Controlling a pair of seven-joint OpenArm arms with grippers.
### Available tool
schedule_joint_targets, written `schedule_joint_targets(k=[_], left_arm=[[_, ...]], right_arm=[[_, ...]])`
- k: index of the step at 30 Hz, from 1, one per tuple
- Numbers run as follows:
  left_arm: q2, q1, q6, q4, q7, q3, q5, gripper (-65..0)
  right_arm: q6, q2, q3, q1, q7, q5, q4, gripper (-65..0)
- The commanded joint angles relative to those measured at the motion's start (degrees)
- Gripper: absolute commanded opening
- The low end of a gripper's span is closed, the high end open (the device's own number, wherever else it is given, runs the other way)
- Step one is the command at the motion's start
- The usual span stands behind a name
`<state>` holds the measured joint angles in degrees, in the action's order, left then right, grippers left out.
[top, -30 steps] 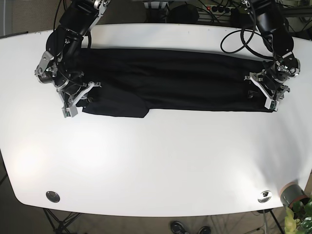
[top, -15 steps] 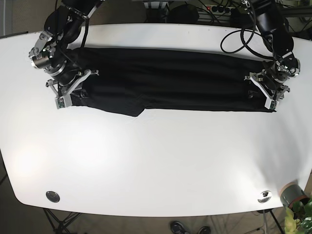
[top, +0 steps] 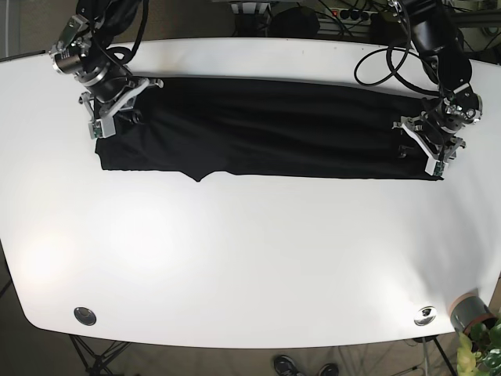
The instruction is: Fold the T-shirt properly
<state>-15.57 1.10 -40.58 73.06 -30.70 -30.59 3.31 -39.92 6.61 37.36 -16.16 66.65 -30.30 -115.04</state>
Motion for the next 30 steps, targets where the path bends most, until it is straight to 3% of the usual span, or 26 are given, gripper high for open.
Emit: schedule_joint_targets(k=[1, 14, 16, 20, 23, 27, 30], left_arm=[[-0.8, 0.2, 0.6, 0.0, -3.2, 0.0, -3.1, -26.7], [-2.4, 0.2, 0.6, 0.2, -3.2, 0.0, -2.7, -26.7], [-2.4, 0.1, 0.6, 0.5, -3.2, 0.0, -2.7, -26.7], [-2.1, -0.8, 0.6, 1.1, -3.1, -0.2, -2.2, -26.7], [-2.1, -1.6, 0.6, 2.9, -3.2, -0.3, -0.4, -26.7], [-2.1, -1.4, 0.6, 5.3, -3.3, 0.0, 1.8, -26.7], [-2.1, -0.4, 0.6, 7.0, -3.3, 0.0, 2.3, -26.7]], right_arm=[[-0.08, -0.4, 2.9, -1.3, -0.9, -1.3, -1.0, -62.9], [-0.08, -1.4, 5.2, -3.4, -0.9, 1.1, 0.7, -60.9], [-0.08, -1.7, 5.0, -3.4, -0.9, 0.7, 0.2, -55.8], [-0.08, -1.8, 4.6, -2.1, -0.9, 0.6, -1.4, -33.5], [-0.08, -2.4, 2.7, -0.7, -1.0, 1.7, -1.3, -20.6], [-0.08, -5.0, -3.3, 1.2, -1.1, 4.2, -1.2, -17.9], [-0.08, -5.5, -7.4, 2.8, -1.8, 8.3, -1.0, -20.8]])
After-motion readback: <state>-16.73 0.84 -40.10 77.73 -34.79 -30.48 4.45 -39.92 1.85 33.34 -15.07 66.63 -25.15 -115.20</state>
